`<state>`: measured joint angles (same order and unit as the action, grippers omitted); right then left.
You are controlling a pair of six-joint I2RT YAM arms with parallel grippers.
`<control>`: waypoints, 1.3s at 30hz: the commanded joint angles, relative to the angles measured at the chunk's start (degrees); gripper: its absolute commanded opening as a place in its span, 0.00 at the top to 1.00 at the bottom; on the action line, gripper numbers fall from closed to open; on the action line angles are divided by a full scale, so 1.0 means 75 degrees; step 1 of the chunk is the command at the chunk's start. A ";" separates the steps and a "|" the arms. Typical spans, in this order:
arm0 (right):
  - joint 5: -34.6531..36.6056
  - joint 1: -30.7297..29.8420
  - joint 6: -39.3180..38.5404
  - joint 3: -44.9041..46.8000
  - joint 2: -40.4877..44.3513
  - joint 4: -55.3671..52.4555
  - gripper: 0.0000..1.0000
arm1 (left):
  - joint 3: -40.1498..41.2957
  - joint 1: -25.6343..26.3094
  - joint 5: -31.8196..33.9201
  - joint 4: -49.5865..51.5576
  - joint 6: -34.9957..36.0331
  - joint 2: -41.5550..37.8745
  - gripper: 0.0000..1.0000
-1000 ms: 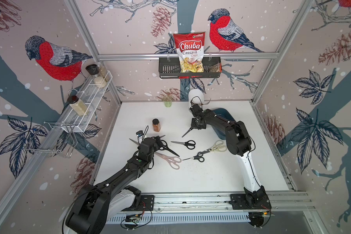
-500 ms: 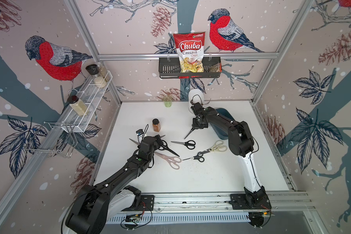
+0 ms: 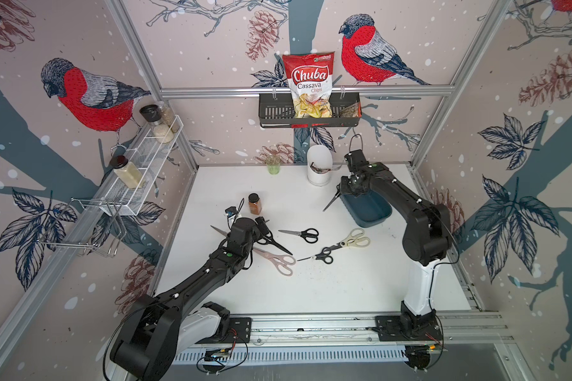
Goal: Put the scissors into the storage box
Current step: Place the scissors in the storage box.
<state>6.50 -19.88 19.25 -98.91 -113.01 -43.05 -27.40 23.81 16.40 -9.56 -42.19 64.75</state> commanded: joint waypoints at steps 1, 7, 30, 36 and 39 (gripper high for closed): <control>0.0366 0.0468 -0.0596 0.0469 0.0362 0.0556 1.00 | -0.0151 0.0025 -0.0258 0.0118 -0.0186 0.0139 0.04; 0.0735 0.1465 -0.1007 0.0981 0.0604 0.1118 1.00 | -0.0460 0.0093 -0.0520 0.0089 -0.0464 0.0612 0.04; 0.3204 0.0138 -0.3552 0.1558 -0.1029 0.2781 1.00 | -0.1190 0.0478 -0.0673 0.0181 -0.0577 0.1697 0.04; 0.2819 0.0198 -0.3269 0.1332 -0.1053 0.2636 0.65 | -0.1184 0.0478 -0.0623 0.0232 -0.0552 0.1679 0.04; 0.2436 0.0276 -0.2969 0.1239 -0.0789 0.2502 0.57 | -0.1204 0.0477 -0.0634 0.0232 -0.0557 0.1679 0.04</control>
<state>27.53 -18.22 -5.67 -88.75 -120.73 -23.38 -35.99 27.22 10.81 -8.38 -46.65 77.58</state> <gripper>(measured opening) 0.423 0.957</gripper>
